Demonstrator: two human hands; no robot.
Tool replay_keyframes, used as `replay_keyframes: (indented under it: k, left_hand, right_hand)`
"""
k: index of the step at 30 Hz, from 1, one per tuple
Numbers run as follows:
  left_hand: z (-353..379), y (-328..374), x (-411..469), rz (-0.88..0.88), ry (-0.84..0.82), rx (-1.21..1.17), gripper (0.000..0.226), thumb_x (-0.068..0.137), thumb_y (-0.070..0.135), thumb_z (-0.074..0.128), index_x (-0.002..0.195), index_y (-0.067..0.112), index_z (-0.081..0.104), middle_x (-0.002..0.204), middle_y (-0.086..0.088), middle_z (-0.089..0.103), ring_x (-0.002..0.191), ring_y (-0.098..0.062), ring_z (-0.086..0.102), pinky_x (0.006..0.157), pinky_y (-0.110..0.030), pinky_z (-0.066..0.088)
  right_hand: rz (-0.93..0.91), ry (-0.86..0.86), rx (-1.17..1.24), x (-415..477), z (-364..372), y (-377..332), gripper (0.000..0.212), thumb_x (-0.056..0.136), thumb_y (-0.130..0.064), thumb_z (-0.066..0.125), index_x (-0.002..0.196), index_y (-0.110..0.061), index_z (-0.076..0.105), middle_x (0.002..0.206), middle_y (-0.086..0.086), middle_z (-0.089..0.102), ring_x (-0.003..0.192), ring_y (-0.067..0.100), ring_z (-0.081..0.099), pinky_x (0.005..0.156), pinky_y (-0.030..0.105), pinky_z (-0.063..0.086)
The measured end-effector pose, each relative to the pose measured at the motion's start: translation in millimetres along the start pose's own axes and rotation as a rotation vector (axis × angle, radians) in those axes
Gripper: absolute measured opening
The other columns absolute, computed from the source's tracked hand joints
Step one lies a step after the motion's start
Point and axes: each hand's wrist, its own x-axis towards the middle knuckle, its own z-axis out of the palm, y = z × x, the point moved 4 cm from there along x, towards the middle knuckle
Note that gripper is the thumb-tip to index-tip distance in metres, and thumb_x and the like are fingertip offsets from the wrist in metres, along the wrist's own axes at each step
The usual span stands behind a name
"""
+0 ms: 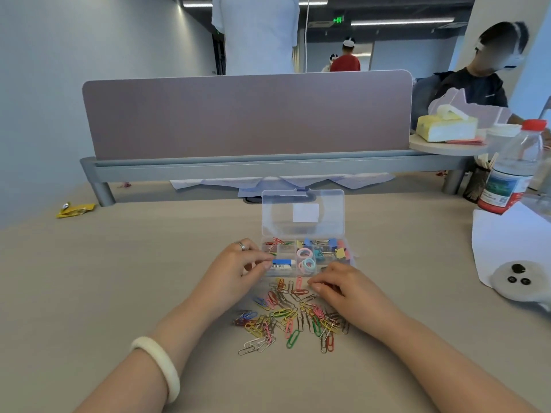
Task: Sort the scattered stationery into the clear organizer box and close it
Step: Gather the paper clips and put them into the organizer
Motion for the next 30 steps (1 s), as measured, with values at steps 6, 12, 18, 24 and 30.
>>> replay_keyframes:
  k: [6,12,18,24,30]
  left_hand:
    - [14.7,-22.4,-35.8,-0.054,-0.273,0.39,0.1,0.054,0.088,0.0,0.125,0.037,0.047,0.106,0.007,0.042,0.099,-0.015,0.036,0.088,-0.025,0.031]
    - [27.5,-13.6,-37.0,-0.009,-0.334,0.333,0.084,0.057,0.087,0.0,0.12,0.053,0.044,0.099,0.011,0.037,0.095,-0.012,0.034,0.09,-0.028,0.03]
    - [-9.7,-21.7,-41.2,-0.09,-0.386,-0.035,0.066,0.043,0.086,0.052,0.104,0.06,0.05,0.101,0.017,0.042,0.103,0.005,0.037,0.089,-0.004,0.027]
    - [-2.1,-15.8,-46.4,-0.088,-0.535,0.003,0.058,0.054,0.051,0.078,0.108,0.049,0.057,0.088,0.015,0.045,0.085,0.004,0.045,0.072,-0.006,0.036]
    - [21.9,5.0,-40.8,-0.006,-0.415,-0.063,0.041,0.071,0.032,0.074,0.11,0.032,0.062,0.084,0.014,0.045,0.075,0.003,0.046,0.065,-0.006,0.035]
  right_hand:
    - [-0.036,-0.1,-0.177,3.9,15.6,-13.1,0.039,0.093,-0.046,0.034,0.126,-0.033,0.05,0.111,0.001,0.054,0.107,0.018,0.047,0.092,0.035,0.041]
    - [-0.13,-0.234,0.041,-4.0,14.3,-20.5,0.031,0.093,-0.04,0.041,0.118,-0.037,0.058,0.095,-0.002,0.049,0.096,0.011,0.045,0.09,0.028,0.038]
    - [0.04,-0.321,0.097,-2.4,-31.9,8.1,0.046,0.076,-0.044,0.066,0.12,-0.039,0.053,0.099,-0.018,0.049,0.085,-0.001,0.048,0.073,0.009,0.038]
    - [0.192,-0.588,-0.038,-13.5,-23.2,19.0,0.071,0.063,-0.04,0.079,0.123,-0.035,0.04,0.075,-0.008,0.046,0.066,0.006,0.045,0.063,0.022,0.036]
    - [0.054,-0.488,0.067,-9.1,-2.3,-2.9,0.04,0.078,-0.035,0.068,0.113,-0.035,0.049,0.067,-0.01,0.049,0.059,0.001,0.044,0.06,0.015,0.036]
